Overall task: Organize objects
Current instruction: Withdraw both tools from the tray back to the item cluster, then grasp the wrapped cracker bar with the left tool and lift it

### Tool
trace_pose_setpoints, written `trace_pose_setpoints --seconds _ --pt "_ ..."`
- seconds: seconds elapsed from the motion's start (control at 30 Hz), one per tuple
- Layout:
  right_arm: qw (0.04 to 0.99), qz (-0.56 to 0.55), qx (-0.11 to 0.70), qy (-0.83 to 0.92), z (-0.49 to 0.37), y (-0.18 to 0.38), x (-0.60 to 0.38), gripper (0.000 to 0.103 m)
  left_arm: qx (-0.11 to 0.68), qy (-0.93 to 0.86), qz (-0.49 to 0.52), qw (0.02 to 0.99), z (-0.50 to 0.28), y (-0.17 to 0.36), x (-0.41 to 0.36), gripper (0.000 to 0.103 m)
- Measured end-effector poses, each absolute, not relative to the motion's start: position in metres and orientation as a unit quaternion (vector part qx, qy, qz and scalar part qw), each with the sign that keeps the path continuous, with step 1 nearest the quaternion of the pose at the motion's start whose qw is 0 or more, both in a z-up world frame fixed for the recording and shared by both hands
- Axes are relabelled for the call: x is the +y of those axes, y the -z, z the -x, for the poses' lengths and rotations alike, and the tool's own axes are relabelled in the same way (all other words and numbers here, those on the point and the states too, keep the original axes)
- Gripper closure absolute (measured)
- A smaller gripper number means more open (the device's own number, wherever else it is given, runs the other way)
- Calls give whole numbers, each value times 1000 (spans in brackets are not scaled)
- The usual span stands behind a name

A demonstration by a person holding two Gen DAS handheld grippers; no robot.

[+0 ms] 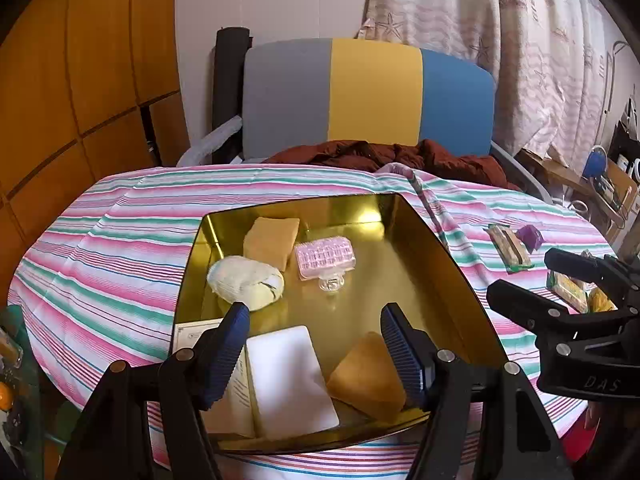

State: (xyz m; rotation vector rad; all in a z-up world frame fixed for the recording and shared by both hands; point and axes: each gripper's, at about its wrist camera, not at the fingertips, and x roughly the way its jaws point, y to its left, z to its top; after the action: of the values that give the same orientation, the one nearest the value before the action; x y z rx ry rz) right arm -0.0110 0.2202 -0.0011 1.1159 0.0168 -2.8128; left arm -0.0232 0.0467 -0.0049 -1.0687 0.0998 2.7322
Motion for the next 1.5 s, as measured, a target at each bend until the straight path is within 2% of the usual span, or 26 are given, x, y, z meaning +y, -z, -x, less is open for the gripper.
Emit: trace_pose_setpoints --seconds 0.77,1.03,1.23,1.37,1.5 --pt "-42 -414 -52 908 1 30 313 8 82 -901 387 178 13 22 100 34" --pt "-93 -409 -101 902 -2 16 383 5 93 -894 385 209 12 18 120 34" --pt "-167 -376 -122 903 -4 0 457 5 97 -887 380 245 12 10 146 34" --pt "-216 -354 -162 895 -13 6 505 5 103 -876 388 267 16 10 167 34" --pt "-234 -349 -246 873 -24 20 536 5 111 -868 390 288 21 8 193 34"
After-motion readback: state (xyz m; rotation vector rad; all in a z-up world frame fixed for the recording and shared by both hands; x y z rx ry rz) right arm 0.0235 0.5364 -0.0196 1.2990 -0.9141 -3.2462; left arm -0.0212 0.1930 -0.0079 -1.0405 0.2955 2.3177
